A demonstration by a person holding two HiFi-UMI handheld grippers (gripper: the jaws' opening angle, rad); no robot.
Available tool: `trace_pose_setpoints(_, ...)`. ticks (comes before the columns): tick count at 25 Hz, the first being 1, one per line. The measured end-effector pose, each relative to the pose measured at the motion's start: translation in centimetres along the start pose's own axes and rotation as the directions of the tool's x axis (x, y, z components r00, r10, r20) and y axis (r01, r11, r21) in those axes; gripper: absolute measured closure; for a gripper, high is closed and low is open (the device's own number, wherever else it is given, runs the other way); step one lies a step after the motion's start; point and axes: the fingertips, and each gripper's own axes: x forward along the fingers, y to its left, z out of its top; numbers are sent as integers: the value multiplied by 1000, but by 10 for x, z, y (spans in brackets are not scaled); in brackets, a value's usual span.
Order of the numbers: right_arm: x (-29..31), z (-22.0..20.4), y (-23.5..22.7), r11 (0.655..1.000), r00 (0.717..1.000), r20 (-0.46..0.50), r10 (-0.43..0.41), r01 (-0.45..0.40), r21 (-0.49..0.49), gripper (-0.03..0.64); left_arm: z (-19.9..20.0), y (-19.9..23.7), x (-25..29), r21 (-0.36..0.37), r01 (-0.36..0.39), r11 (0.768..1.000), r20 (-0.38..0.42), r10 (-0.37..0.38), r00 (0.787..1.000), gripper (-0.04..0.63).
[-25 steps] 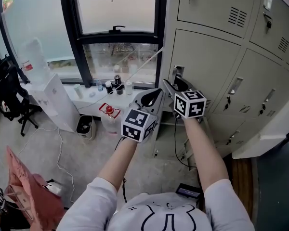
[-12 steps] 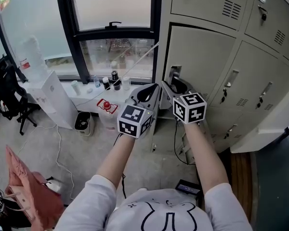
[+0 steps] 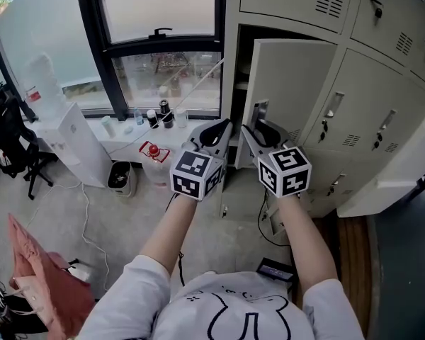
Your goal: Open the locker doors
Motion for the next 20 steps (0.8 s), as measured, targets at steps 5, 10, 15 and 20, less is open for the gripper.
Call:
trace_pose_setpoints(5, -28, -1, 0, 999, 1000, -5, -28, 28, -26, 485, 4, -15, 3, 4, 28, 1000, 10, -29, 1000, 592)
trace_pose_setpoints(10, -61, -2, -2, 999, 999, 11, -49, 49, 14, 483, 5, -33, 8, 5, 72, 997, 20, -73, 997, 592)
trace_pose_setpoints(15, -97, -3, -8, 998, 998, -3, -63, 63, 31, 477, 1, -54, 16, 10, 129, 992, 7, -130, 992, 592)
trace_pose_setpoints(20, -137, -4, -22, 992, 993, 2, -120, 120, 30, 479, -2, -77, 26, -1, 182, 983, 7, -182, 983, 592)
